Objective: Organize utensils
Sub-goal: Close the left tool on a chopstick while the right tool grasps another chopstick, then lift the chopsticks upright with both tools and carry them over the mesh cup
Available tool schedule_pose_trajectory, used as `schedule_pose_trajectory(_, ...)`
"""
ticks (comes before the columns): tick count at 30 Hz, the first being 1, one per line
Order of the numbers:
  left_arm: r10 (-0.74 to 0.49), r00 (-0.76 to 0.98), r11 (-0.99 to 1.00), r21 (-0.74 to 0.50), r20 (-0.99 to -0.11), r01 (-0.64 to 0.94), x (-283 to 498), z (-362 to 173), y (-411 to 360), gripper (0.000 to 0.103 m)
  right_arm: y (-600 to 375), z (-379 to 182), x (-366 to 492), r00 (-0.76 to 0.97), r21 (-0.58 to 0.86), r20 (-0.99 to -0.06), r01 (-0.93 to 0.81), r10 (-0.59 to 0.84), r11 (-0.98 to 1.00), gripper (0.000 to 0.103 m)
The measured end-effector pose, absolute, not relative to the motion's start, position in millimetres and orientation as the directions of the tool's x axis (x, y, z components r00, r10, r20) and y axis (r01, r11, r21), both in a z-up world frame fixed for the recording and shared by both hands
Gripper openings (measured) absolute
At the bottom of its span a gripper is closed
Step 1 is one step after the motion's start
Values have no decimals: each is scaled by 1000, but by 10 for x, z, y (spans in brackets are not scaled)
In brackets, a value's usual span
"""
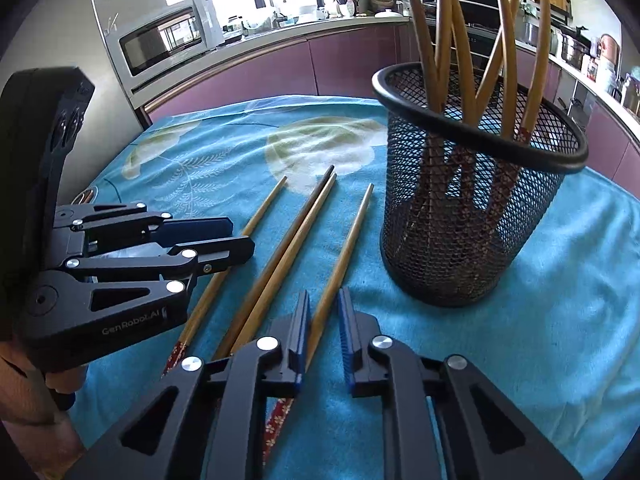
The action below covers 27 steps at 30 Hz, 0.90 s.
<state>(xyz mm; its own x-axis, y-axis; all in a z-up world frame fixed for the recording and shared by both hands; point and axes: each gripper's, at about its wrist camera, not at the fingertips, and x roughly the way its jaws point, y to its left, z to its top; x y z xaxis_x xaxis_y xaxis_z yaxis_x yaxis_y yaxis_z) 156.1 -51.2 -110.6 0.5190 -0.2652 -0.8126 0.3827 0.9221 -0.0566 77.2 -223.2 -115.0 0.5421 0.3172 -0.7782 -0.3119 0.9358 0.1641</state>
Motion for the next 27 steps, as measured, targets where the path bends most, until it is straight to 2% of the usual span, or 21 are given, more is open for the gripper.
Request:
schedule_pose_trajectory(4,-274,523,933,-93,-807,347,1585,-1108,-471,14,-2291,-1157,778,538,199,-772,-299,337,933,6)
schedule_pose_trajectory(11,-298,522,941,-153,-799,303,1596,-1112,-376,9,-2345,-1142,747,538,230,-762,-297,362,927,6)
schedule_pose_trajectory(27,-415,521,899,-250,-745,359,1370,-836,-267,7,-2491,-815,454,578,285,-672,-376,463,882,6)
